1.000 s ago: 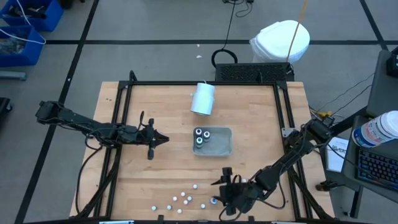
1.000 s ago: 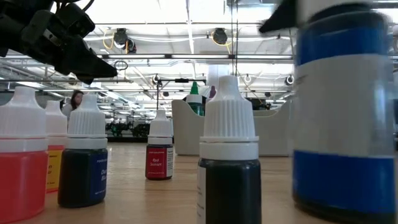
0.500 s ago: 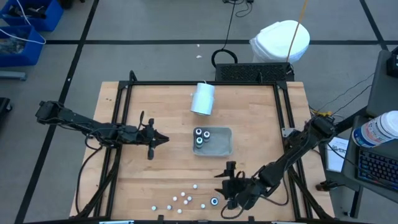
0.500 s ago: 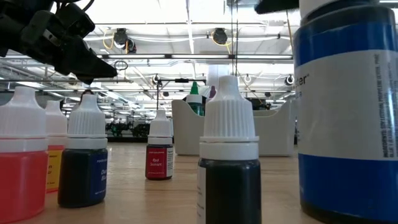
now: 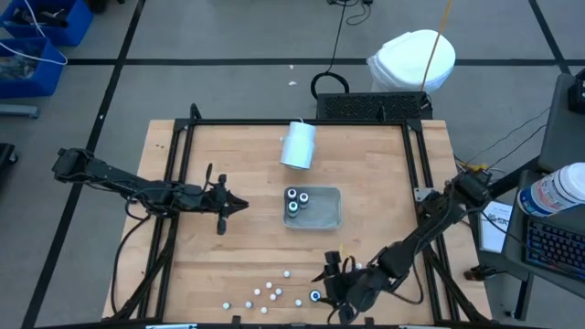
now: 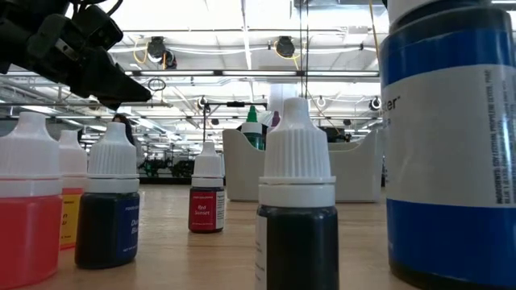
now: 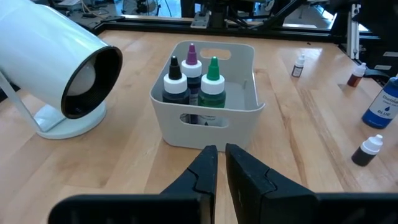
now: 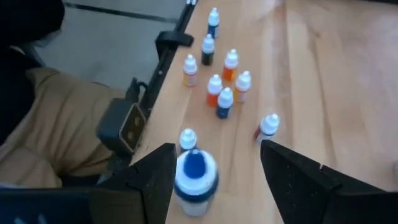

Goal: Pick & Place food coloring
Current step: Put the large blue food coloring bottle into the gray bin

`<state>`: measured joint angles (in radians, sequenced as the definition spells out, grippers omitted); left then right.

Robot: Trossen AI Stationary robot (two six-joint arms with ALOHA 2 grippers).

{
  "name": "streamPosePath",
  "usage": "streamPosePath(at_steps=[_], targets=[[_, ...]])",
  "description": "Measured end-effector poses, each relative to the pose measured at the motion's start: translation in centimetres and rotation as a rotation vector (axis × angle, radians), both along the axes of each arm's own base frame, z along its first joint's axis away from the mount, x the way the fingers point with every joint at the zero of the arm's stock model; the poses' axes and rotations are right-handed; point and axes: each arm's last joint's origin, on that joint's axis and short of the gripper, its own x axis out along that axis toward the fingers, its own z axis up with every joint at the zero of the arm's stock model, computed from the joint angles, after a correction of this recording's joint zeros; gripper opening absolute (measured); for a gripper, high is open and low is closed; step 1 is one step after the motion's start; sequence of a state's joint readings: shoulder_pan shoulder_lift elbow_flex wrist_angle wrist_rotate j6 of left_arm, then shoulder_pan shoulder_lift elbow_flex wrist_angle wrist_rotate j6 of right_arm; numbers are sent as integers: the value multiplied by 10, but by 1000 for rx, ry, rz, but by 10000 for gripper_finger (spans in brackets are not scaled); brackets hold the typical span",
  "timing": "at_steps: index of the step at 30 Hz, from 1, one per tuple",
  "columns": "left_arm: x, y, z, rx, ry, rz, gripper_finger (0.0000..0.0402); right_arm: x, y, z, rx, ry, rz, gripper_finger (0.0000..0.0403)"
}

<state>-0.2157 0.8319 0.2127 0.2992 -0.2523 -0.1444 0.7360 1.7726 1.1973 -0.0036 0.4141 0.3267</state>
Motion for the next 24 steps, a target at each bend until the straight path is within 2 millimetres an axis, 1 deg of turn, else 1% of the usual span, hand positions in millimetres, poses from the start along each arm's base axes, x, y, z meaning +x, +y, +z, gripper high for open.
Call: streamPosePath(at_steps=[4,10,17,24], targets=[[0,0,-1,1,6,-1,42,1,7,-5,17,-16,13,222],[0,0,-1,4,10,-2,42,3,10,-18,2,1,14,222],[0,0,-1,6,12,-3,42,-1,1,-35,26,-23,1,222],[0,0,-1,7,12,-3,42,-5,-4,-44,48,-59,4,222]])
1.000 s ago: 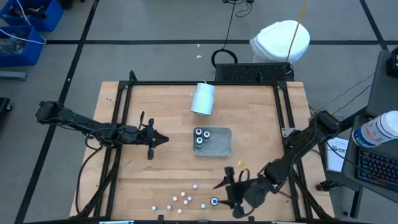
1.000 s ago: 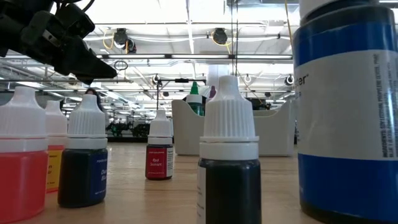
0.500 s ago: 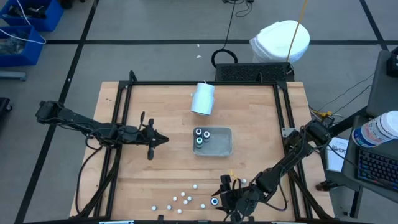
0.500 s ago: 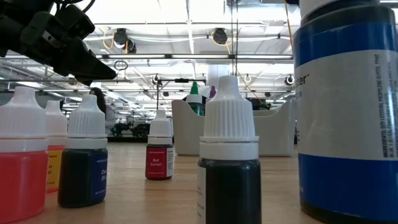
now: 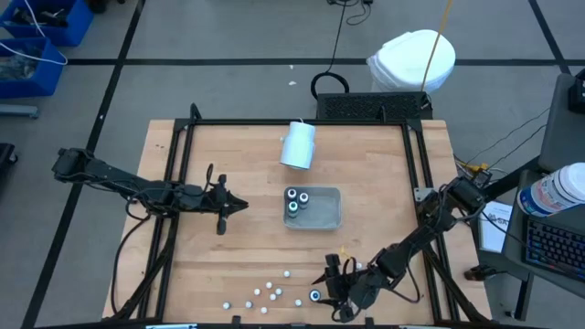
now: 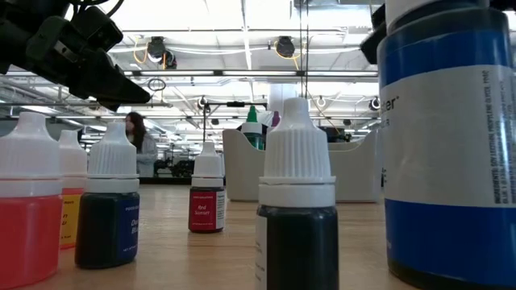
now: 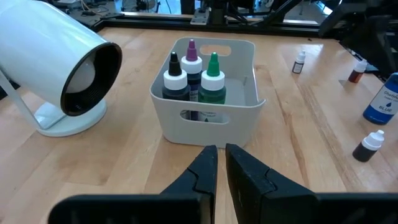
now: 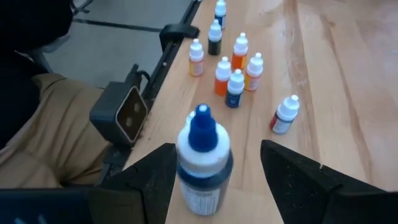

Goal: Pick & Place food coloring
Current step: Put the large blue food coloring bottle into the gray bin

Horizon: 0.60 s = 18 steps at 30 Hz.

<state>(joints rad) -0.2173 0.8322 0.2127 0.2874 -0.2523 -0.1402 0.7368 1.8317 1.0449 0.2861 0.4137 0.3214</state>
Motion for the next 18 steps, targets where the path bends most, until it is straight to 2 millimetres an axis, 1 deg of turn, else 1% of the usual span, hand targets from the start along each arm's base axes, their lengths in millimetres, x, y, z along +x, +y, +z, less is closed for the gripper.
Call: streamPosePath(at_steps=[12,18], targets=[[0,0,0,3,0,-1,42,1,-1,-1,15,-20,27,222],[0,0,0,3,0,0,42,2,0,2,28,-46,40,222]])
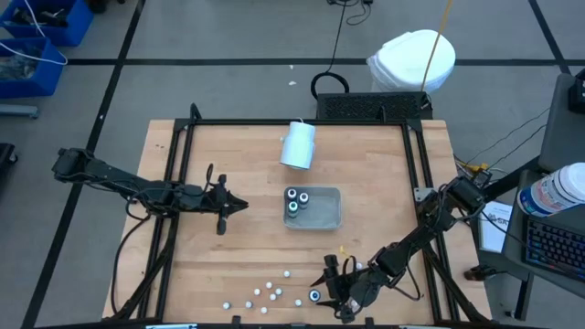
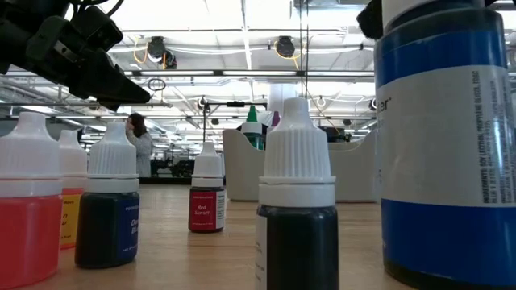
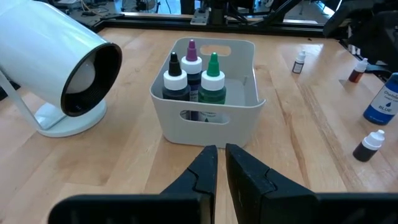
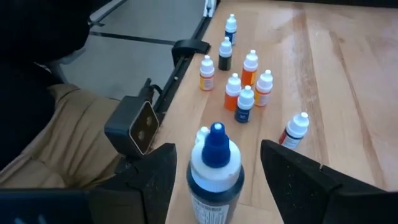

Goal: Pick & Place food coloring
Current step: Put the large blue food coloring bottle into the gray bin

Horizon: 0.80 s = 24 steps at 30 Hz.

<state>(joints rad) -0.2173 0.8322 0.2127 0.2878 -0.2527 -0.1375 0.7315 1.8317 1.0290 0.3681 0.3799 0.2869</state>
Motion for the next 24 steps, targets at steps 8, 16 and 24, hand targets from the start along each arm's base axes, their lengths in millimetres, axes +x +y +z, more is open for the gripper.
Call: streamPosePath(at_steps=[8,16,24], targets=[[0,0,0,0,0,0,42,4,4,-12,23,-2,13,222],[0,0,0,-1,0,0,42,8,5,-14,36,-33,11,222],[0,0,0,3,0,-1,42,6,4,-14,14,-12,13,186]])
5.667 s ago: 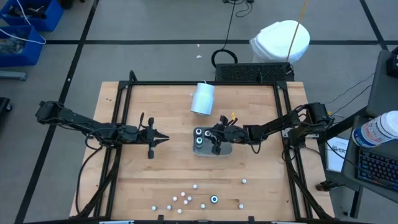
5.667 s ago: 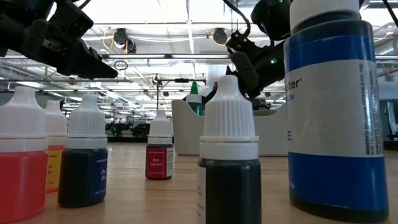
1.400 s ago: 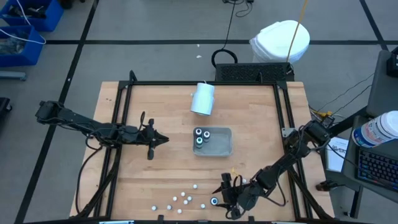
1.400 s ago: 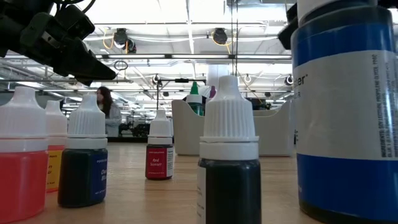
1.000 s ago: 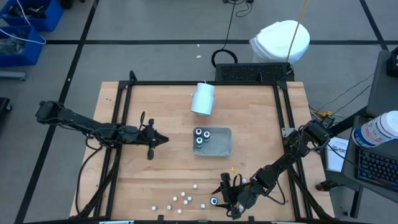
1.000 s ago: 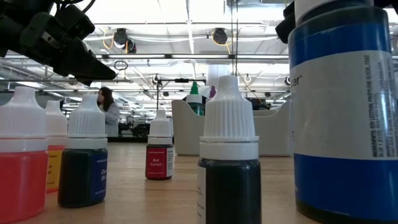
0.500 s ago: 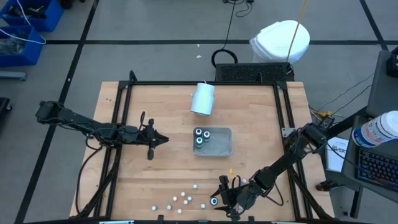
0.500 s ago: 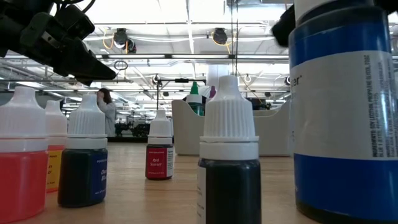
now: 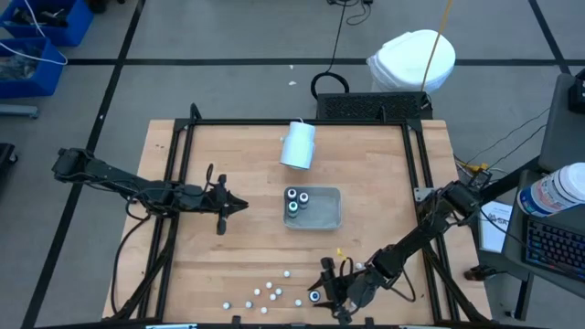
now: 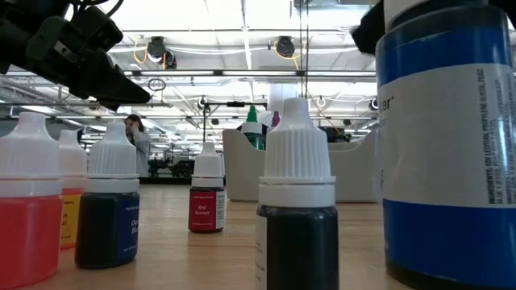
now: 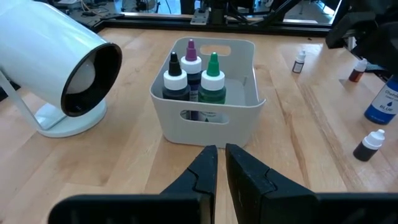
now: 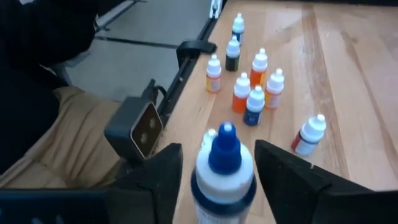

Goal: Pick & Place food coloring
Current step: Put the large blue food coloring bottle into the gray bin

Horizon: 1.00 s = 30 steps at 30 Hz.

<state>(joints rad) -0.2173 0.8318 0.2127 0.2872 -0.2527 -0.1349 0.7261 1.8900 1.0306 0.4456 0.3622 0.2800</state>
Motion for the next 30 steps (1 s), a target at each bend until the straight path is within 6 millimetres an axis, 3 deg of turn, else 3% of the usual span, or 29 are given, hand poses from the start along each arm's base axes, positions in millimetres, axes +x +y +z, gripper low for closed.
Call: streamPosePath(at_steps=[11,18,21,24,27,30], targets=[[0,0,0,0,0,0,42,2,-3,0,-8,4,-6,109],[0,0,0,0,0,0,42,1,-20,40,-17,-63,-19,109],[0,0,0,5,-1,-1,42,-1,-35,67,-100,-143,-68,109],[0,0,0,6,-1,-2,42,0,-57,91,-215,-225,-233,109],[0,0,0,8,0,-3,42,6,-85,95,-351,-193,-392,109],[0,0,0,14,1,-4,42,17,-112,90,-343,-141,-443,109]])
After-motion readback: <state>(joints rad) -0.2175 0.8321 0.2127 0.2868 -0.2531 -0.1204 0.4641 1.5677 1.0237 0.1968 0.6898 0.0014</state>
